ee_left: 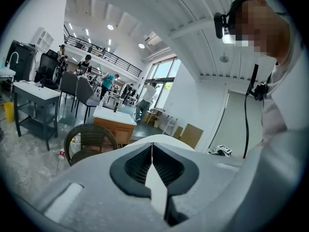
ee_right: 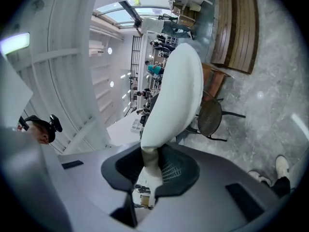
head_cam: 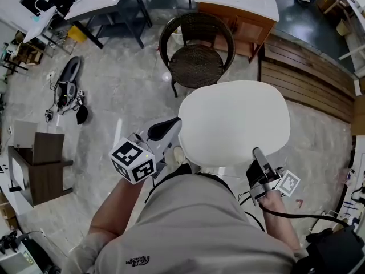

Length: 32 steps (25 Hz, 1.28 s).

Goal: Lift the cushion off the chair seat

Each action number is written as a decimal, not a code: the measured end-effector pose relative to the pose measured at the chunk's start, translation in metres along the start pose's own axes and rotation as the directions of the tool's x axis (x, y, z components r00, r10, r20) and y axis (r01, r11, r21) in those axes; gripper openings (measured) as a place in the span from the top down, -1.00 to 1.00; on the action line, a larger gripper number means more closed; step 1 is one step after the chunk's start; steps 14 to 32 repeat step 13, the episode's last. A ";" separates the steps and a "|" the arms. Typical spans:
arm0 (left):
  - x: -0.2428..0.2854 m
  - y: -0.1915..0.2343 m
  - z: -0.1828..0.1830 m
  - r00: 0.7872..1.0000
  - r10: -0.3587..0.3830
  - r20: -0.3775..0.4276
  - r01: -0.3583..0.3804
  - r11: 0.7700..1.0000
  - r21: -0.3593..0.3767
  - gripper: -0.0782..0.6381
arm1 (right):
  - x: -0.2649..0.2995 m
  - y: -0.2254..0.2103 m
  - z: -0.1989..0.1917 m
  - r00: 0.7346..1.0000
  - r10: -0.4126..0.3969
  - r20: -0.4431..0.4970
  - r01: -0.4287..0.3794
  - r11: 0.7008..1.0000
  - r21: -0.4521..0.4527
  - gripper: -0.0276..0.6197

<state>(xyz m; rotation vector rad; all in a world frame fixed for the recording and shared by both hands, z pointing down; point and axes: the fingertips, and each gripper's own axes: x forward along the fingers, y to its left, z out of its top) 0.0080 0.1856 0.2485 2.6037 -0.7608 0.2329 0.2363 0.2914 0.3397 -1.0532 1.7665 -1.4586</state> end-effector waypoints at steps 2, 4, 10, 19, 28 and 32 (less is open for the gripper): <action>0.000 0.000 -0.001 1.000 0.003 -0.001 -0.003 1.000 -0.002 0.76 | 0.001 -0.001 0.002 1.000 0.002 -0.001 -0.002 1.000 0.001 0.69; 0.001 -0.001 -0.001 1.000 0.004 -0.002 -0.004 1.000 -0.003 0.76 | 0.002 -0.001 0.002 1.000 0.001 -0.004 -0.001 1.000 -0.002 0.69; 0.002 0.003 0.001 1.000 0.000 -0.003 0.000 1.000 0.002 0.76 | 0.010 -0.001 0.004 1.000 -0.001 -0.007 0.001 1.000 -0.003 0.69; 0.003 0.008 0.000 1.000 -0.002 -0.005 0.002 1.000 -0.002 0.76 | 0.015 -0.002 0.005 1.000 -0.004 -0.006 0.004 1.000 -0.002 0.69; 0.003 0.008 0.000 1.000 -0.002 -0.005 0.002 1.000 -0.002 0.76 | 0.015 -0.002 0.005 1.000 -0.004 -0.006 0.004 1.000 -0.002 0.69; 0.003 0.008 0.000 1.000 -0.002 -0.005 0.002 1.000 -0.002 0.76 | 0.015 -0.002 0.005 1.000 -0.004 -0.006 0.004 1.000 -0.002 0.69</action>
